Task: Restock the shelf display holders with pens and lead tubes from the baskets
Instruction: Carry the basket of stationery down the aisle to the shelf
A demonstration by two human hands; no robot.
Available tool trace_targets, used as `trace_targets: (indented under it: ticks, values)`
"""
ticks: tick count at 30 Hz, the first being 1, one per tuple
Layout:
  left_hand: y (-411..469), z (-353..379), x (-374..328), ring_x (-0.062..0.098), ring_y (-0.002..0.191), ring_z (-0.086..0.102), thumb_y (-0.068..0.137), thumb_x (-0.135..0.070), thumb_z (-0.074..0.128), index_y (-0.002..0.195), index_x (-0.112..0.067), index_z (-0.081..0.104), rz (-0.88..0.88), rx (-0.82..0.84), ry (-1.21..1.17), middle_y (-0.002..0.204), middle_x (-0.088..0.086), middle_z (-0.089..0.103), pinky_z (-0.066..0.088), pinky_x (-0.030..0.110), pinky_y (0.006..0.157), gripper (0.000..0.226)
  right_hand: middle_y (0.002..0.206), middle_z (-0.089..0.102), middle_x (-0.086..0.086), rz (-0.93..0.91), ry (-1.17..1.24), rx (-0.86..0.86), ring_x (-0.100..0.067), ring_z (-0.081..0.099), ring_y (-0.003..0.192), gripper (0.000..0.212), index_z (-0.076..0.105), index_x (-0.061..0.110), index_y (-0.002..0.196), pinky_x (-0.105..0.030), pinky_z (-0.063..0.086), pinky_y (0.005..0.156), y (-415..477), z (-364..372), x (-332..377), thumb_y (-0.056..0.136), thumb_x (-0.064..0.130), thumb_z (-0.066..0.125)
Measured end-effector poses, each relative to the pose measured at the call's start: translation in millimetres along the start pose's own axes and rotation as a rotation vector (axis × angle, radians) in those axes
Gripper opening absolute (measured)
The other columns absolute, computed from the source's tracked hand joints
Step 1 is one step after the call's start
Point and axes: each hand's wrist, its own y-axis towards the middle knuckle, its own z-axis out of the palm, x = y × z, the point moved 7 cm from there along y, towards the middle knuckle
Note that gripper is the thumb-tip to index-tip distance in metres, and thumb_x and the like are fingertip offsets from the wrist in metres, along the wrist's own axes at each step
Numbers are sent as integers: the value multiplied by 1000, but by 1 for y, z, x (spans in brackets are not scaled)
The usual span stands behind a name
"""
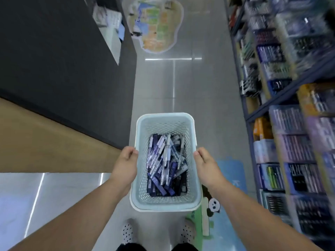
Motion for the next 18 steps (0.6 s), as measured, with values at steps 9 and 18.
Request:
trace_targets:
  ticks: [9,18]
  values:
    - [-77,-4,-167,22,75,46,102,-33,50,88,-20,54,124,15,-93,83,7,54,41,43,69,19,62,39,15,-120,87,-97,-3,32,54,31,46,19,84,-29,32,57,-34,-123,127,107,40,39]
    - [29,22,-300,22,74,46,105,-27,47,96,-10,55,223,54,-102,84,10,54,40,39,68,21,75,46,-1,-93,31,-182,-11,40,64,33,52,8,93,-33,33,61,78,-182,227,107,36,40]
